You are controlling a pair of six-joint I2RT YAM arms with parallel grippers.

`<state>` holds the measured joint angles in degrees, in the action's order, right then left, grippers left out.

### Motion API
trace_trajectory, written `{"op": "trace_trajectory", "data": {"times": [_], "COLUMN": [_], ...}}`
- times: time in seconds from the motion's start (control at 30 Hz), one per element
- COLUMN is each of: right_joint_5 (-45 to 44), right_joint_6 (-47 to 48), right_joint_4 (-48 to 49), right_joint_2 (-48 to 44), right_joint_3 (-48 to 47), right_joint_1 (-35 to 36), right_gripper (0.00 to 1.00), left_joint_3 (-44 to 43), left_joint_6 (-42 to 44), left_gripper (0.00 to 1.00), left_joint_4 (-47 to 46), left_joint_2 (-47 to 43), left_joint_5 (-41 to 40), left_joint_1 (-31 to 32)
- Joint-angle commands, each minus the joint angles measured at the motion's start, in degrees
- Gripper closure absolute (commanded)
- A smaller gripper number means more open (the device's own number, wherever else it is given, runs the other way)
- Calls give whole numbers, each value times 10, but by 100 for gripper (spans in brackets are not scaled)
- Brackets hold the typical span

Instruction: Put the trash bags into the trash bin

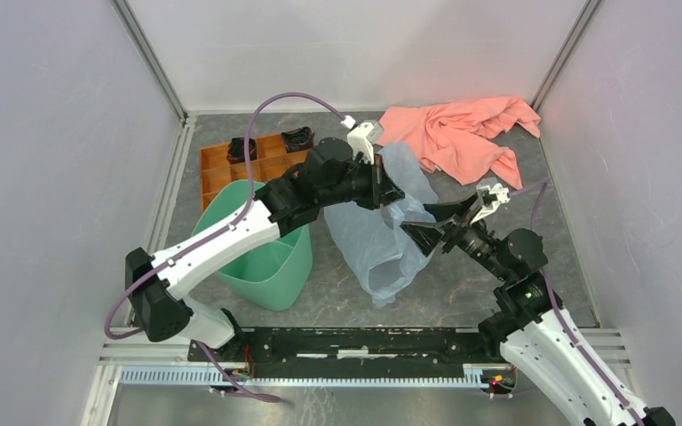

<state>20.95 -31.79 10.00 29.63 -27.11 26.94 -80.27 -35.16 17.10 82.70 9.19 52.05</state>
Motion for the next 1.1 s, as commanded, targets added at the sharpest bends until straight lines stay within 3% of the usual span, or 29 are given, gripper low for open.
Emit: {"op": "trace_trajectory", "data": {"times": [0.0,0.2,0.4,0.5,0.67,0.8,0.9,1.07], "right_joint_5": [-34,-107,-247,-278,-299,-327,-350,-400], "right_joint_6": [30,58,92,106,119,126,130,136], "right_joint_4": [-1,-24,-90,-99,-98,-99,-121,-139], "right_joint_2": [14,47,59,72,83,61,45,24], "right_joint_3": [-4,-29,-54,-59,-56,-45,-43,-40], "right_joint_1": [21,77,120,136,147,147,147,147], "right_gripper": [9,10,13,21,68,97,100,100], "left_joint_3": [-7,-25,-39,-42,-56,-51,-49,-36], "left_joint_6": [-29,-48,-53,-49,-29,25,63,114], "left_gripper": [98,98,98,95,69,35,16,9], "left_joint_4": [-31,-46,-45,-45,-15,58,126,219], "left_joint_2": [11,34,44,44,42,4,-42,-117], "left_joint_5": [8,38,49,45,42,-39,-124,-252], "left_joint_1": [-1,0,1,1,0,0,0,0]}}
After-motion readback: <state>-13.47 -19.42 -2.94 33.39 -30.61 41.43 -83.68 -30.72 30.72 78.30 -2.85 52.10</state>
